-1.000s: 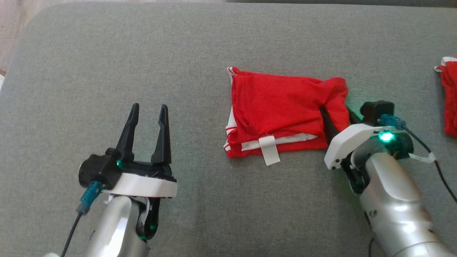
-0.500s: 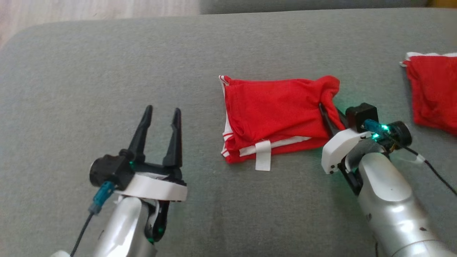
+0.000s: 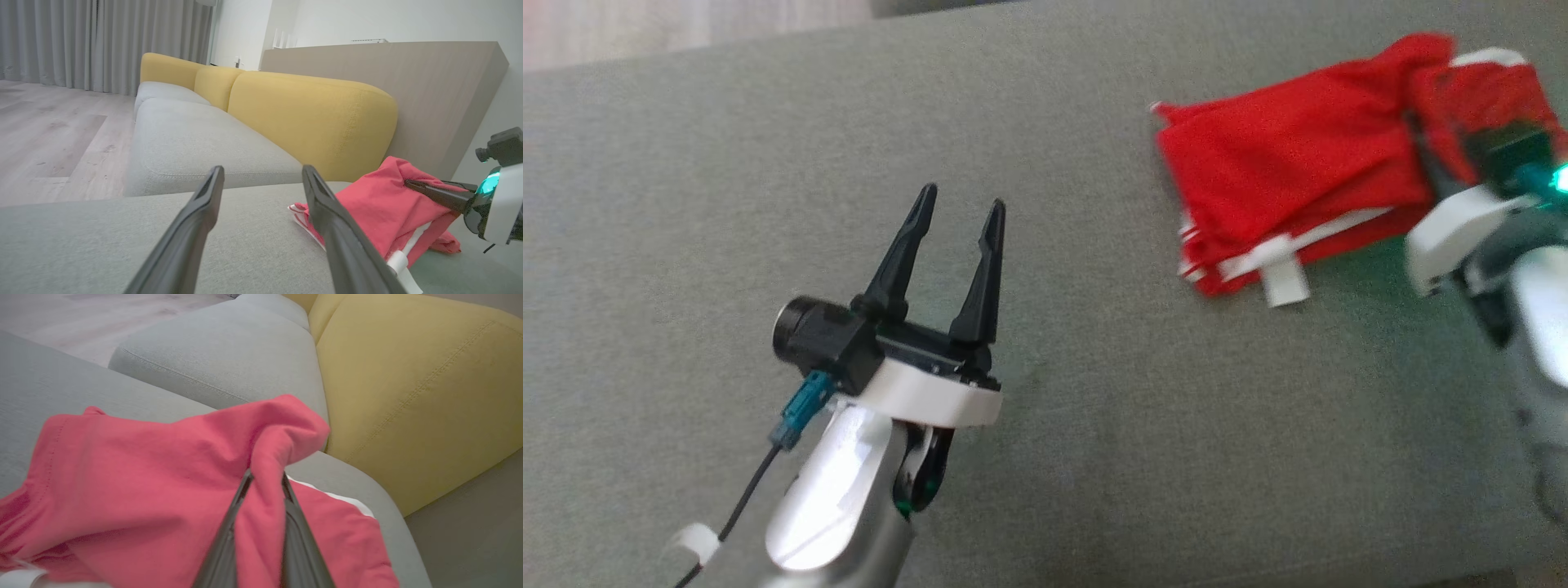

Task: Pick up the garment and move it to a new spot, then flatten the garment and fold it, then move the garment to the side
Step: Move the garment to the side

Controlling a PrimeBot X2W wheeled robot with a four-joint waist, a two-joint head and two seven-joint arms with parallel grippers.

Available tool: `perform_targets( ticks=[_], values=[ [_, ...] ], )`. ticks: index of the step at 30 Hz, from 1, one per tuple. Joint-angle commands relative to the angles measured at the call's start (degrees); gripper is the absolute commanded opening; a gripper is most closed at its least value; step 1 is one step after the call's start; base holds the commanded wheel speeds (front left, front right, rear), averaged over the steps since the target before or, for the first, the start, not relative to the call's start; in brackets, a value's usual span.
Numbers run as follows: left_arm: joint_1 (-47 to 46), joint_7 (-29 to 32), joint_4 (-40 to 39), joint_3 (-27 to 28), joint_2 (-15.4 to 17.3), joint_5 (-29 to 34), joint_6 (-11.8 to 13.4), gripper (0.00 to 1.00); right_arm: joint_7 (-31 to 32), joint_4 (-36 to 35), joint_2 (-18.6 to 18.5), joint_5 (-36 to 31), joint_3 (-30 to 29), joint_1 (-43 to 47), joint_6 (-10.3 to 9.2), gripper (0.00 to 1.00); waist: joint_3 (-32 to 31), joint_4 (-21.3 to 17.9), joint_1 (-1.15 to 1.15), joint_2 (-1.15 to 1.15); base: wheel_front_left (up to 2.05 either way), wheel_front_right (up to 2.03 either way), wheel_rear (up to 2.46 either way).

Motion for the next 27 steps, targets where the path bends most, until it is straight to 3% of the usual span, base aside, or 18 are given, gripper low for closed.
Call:
perform_targets(
  ticks=[1, 6, 11, 20, 21, 22, 27],
  values=[
    [-2.5, -0.3, -2.1, 1.3, 0.4, 0.0, 0.3, 1.0, 0.2, -2.2, -1.5, 0.6, 0.4, -2.0, -0.04, 0.0, 1.5, -1.2, 0.0, 0.0, 0.0, 0.0, 0.0],
    [-4.9, -0.3, -2.6, -0.1, 0.4, 0.5, 0.4, 1.0, 2.9, -4.1, -8.3, 2.8, -1.4, -2.8, -0.04, 0.0, 4.5, -2.2, 0.0, 0.0, 0.0, 0.0, 0.0],
    [-6.8, -0.3, -3.3, -0.8, 0.4, 0.9, 0.3, 1.0, 4.2, -2.9, -12.8, 3.6, -6.1, -3.3, -0.04, 0.0, 7.4, -2.1, 0.0, 0.0, 0.0, 0.0, 0.0],
    [-8.2, -0.3, -2.8, -1.0, 0.4, 1.5, -0.5, 1.0, 4.3, 0.8, -13.7, 1.3, -14.0, -4.0, -0.04, 0.0, 10.8, -1.0, 0.0, 0.0, 0.0, 0.0, 0.0],
    [-8.2, -0.3, -2.7, -1.0, 0.4, 1.5, -0.6, 1.0, 4.1, 1.0, -13.5, 0.9, -14.5, -4.0, -0.04, 0.44, 10.8, -0.8, 0.0, 0.0, 0.0, 0.0, 0.0],
    [-8.2, -0.3, -2.6, -0.9, 0.4, 1.5, -0.7, 1.0, 3.8, 1.2, -13.3, 0.5, -14.8, -4.0, -0.04, 1.0, 10.8, -0.7, 0.0, 0.0, 0.0, 0.0, 0.0],
    [-7.5, -0.3, -2.1, 0.2, 0.4, 1.5, -0.8, 1.0, 2.5, 1.4, -11.9, -0.8, -16.2, -3.9, -0.04, 1.0, 8.9, -0.4, 0.0, 0.0, 0.0, 0.0, 0.0]
  ],
)
